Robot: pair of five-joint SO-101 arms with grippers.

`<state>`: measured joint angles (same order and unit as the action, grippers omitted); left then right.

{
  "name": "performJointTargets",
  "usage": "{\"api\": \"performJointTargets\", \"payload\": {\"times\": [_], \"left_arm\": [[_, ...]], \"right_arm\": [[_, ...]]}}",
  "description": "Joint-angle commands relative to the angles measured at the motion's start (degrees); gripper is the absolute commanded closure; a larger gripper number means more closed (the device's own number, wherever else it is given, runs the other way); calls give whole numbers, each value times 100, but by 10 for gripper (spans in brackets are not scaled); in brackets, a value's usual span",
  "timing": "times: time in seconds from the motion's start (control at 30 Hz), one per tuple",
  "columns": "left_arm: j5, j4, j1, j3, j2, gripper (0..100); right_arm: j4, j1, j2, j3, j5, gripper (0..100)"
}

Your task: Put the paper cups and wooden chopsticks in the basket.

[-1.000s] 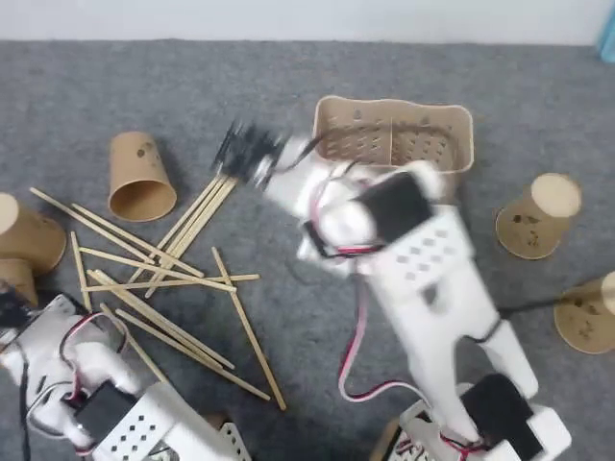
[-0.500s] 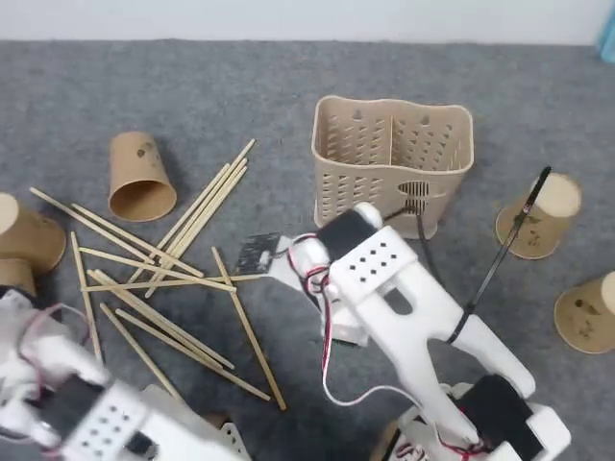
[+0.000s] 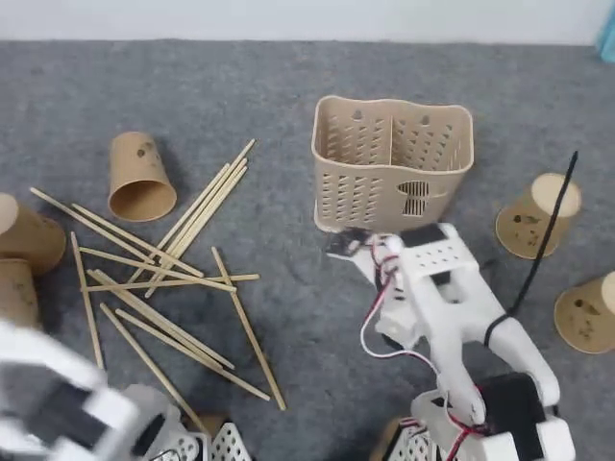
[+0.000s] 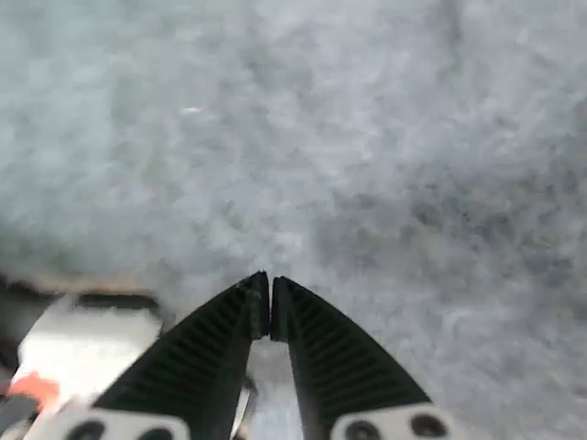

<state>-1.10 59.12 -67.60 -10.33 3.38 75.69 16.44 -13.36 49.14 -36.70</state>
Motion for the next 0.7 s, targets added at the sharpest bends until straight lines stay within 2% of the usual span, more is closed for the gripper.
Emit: {"api": "performJointTargets", "payload": {"times": [0.0,0.27,0.4,0.53,0.67], "left_arm": [[-202,1037,185,2369,-1486,892],[-580,3209,756,7081,-4554,897],[-598,4149,897,9112,-5916,976],[-598,4149,870,9974,-6840,988],[-598,4158,800,9965,-7095,988]], "right_arm": [[-1033,-163,-321,598,-18,979],[-1402,-180,-804,1073,334,979],[-1429,-189,-1209,1319,325,979],[-1446,-189,-1569,1521,308,979],[-1569,-189,-1833,1697,308,979]]}}
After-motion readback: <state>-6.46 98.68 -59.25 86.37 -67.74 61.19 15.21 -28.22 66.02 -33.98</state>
